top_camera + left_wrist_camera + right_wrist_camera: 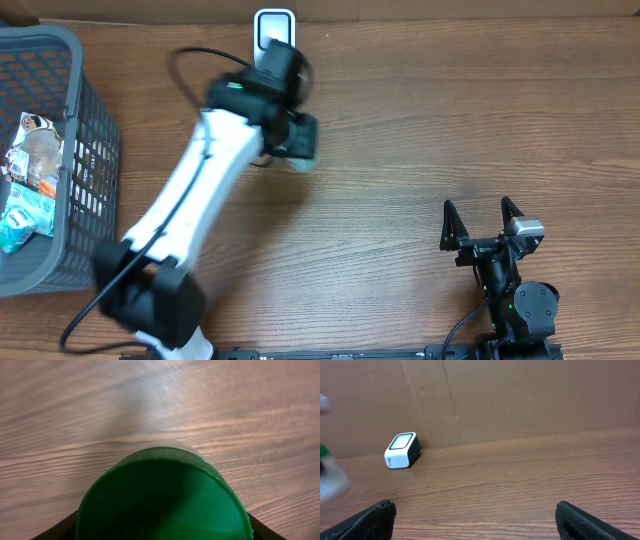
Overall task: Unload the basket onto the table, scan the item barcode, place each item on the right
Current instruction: 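Carry the jar out and set it upright on the table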
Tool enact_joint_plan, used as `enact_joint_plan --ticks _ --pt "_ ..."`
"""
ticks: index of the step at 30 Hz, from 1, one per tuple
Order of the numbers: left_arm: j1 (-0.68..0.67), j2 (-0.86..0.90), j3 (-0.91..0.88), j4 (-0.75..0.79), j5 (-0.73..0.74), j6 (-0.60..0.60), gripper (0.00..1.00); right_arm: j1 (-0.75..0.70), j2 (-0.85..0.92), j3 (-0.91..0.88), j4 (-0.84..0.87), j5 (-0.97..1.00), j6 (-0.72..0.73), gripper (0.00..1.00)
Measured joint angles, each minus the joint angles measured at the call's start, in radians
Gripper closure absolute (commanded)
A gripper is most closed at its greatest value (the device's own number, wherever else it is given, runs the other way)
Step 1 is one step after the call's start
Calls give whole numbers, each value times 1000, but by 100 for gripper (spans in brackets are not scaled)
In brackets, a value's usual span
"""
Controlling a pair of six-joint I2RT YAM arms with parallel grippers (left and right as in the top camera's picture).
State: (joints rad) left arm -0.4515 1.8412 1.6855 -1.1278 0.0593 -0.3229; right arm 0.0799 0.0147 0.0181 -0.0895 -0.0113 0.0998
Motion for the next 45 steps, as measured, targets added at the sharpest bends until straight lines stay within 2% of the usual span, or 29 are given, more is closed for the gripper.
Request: enact_joint_plan --ticks 6,15,17,20,25,31,33,38,45 --pt "-89 131 -1 44 -3 -19 58 0 0 0 0 0 0 0" --pt "-125 256 -2 108 -10 -64 55 0 0 0 0 0 0 0" --pt "-130 256 -2 110 -11 -68 50 0 0 0 0 0 0 0" --pt "-132 256 -2 111 -10 -68 35 0 0 0 0 0 1 0" --pt "-132 256 -2 110 -11 -68 26 0 0 0 0 0 1 0" --pt "-132 256 -2 110 -11 -68 3 0 0 0 0 0 1 0" --pt "-132 256 -2 103 -11 -65 2 0 0 0 0 0 0 0" --pt "-129 257 72 14 -11 -62 2 0 0 0 0 0 0 0" --pt "-85 247 451 -263 -66 -55 1 0 0 0 0 0 1 0"
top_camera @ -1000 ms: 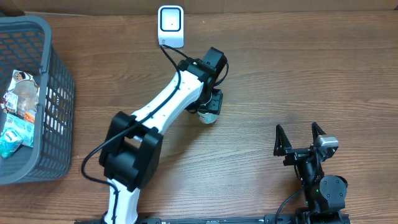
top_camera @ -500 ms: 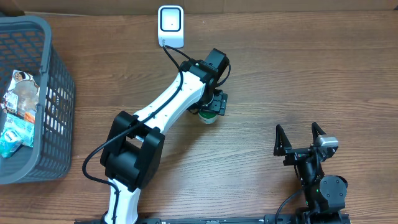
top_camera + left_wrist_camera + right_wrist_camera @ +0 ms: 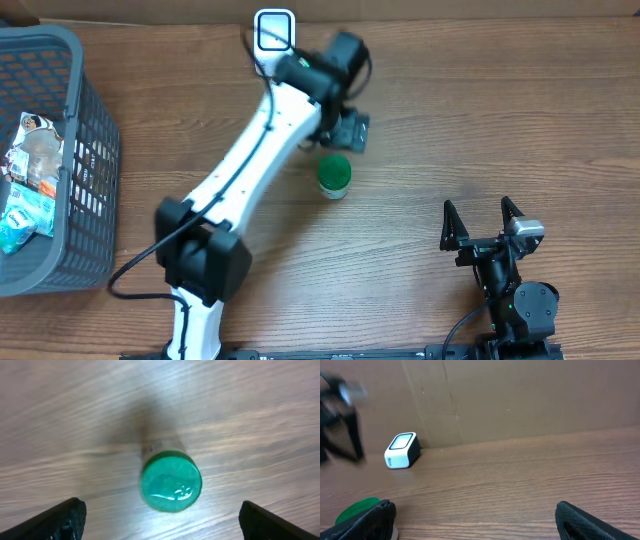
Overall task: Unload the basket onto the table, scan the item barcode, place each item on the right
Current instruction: 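Carry the jar out and set it upright on the table, then reach into the basket and grasp the small tissue pack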
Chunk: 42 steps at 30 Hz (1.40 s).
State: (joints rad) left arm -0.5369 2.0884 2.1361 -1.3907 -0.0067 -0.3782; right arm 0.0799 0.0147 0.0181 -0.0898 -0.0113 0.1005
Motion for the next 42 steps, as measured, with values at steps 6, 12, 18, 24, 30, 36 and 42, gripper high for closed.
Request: enact_joint_plan --ticks 6,12,18,24,30,36,42 --pt "143 -101 283 -150 -26 11 1 0 0 0 0 0 0 0" --pt "416 -296 386 -212 -36 19 1 0 0 0 0 0 0 0" --pt "790 -378 391 -268 -50 19 0 0 0 0 0 0 0 0" --pt "1093 -360 350 -258 -50 19 1 0 0 0 1 0 0 0" --pt "1226 -357 158 -150 -54 21 8 0 0 0 0 0 0 0" --pt "1275 -349 -145 23 -110 23 12 0 0 0 0 0 0 0" --pt "1318 -339 -447 248 -196 29 25 0 0 0 1 0 0 0"
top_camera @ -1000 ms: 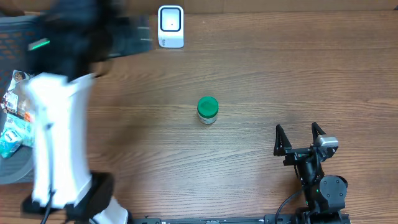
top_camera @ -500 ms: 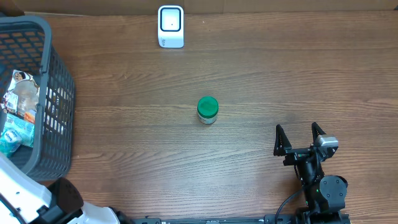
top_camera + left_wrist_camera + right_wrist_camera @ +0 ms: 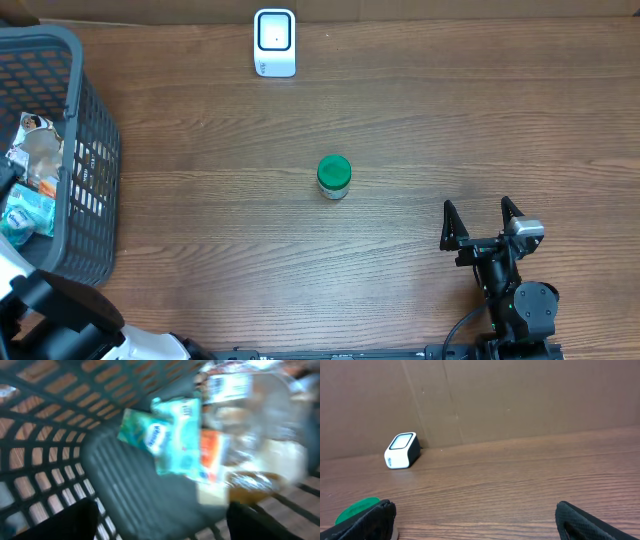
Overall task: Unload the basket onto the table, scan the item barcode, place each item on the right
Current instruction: 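Reach into the basket and grasp the small tissue pack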
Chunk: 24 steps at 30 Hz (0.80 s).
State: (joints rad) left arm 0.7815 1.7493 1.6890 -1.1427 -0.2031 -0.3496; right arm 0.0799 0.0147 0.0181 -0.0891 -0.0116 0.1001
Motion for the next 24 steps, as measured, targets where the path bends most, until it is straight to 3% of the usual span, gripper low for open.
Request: enact_joint_plan --ticks 5,15,24 --pt "23 4 -172 190 -50 59 38 0 0 0 0 0 0 0" --pt "29 6 -373 523 -78 196 40 0 0 0 0 0 0 0" --pt "31 105 -378 590 -65 253 43 0 0 0 0 0 0 0"
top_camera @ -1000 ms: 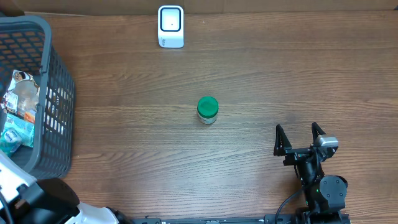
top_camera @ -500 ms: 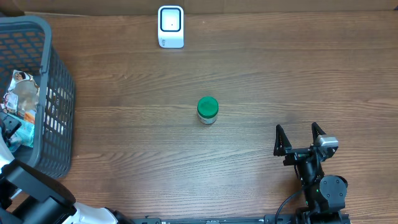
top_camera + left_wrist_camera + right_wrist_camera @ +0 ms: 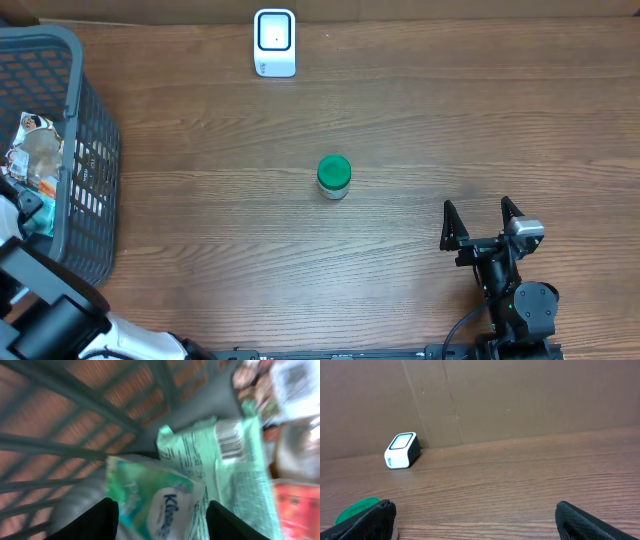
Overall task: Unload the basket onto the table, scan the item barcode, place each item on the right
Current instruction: 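Reach into the basket and grasp the small tissue pack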
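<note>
Inside the grey basket (image 3: 70,45), my left gripper (image 3: 162,520) is open, its two fingers standing either side of a green Kleenex tissue pack (image 3: 165,495). Just beyond lies a mint packet (image 3: 225,455) with a printed barcode. In the overhead view the left gripper (image 3: 25,205) is low in the basket among the packets. The white scanner (image 3: 275,40) stands at the table's far edge, also visible as the scanner (image 3: 401,450) from the right wrist. My right gripper (image 3: 483,215) rests open at the front right, holding nothing.
A green-lidded jar (image 3: 334,176) stands upright mid-table, and the jar (image 3: 360,509) shows beside my right gripper's left finger. A cardboard wall (image 3: 520,395) backs the table. The basket's lattice walls (image 3: 75,425) close in around my left gripper.
My left gripper has come down closer to the basket's contents; the tissue pack that lay some way below now sits between its open fingers. Jar, scanner and right arm are unchanged.
My left gripper was first around the green-lidded jar just in front of the scanner. Then the jar stood alone mid-table with the gripper open above it. Then the gripper was over the basket's packets, and now it is down at the tissue pack.
</note>
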Tool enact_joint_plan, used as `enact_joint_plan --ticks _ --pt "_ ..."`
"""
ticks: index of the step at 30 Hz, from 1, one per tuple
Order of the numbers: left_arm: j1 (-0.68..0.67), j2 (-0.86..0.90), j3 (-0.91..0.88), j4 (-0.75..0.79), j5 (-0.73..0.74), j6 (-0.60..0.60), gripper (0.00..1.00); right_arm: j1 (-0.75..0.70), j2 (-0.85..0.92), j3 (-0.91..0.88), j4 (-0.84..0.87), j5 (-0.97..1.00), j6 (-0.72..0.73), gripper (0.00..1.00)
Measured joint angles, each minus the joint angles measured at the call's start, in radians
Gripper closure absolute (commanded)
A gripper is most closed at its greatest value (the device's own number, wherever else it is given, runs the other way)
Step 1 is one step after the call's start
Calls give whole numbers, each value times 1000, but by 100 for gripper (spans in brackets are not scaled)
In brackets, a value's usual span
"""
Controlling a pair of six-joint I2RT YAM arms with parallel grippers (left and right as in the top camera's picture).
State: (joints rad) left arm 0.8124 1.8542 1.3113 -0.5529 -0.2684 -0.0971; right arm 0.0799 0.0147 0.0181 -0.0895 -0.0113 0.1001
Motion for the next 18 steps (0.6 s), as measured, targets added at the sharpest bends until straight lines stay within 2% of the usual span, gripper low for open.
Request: enact_joint_plan --ticks 5,7,8,10,11,18 --pt "0 61 -1 7 2 1 47 0 0 0 0 0 0 0" --pt "0 61 -1 8 2 1 52 0 0 0 0 0 0 0" --pt "0 61 -1 9 3 1 57 0 0 0 0 0 0 0" --pt "0 61 -1 11 7 0 91 0 0 0 0 0 0 0" --pt "0 61 -1 9 10 2 96 0 0 0 0 0 0 0" --pt "0 61 0 -37 10 16 96 0 0 0 0 0 0 0"
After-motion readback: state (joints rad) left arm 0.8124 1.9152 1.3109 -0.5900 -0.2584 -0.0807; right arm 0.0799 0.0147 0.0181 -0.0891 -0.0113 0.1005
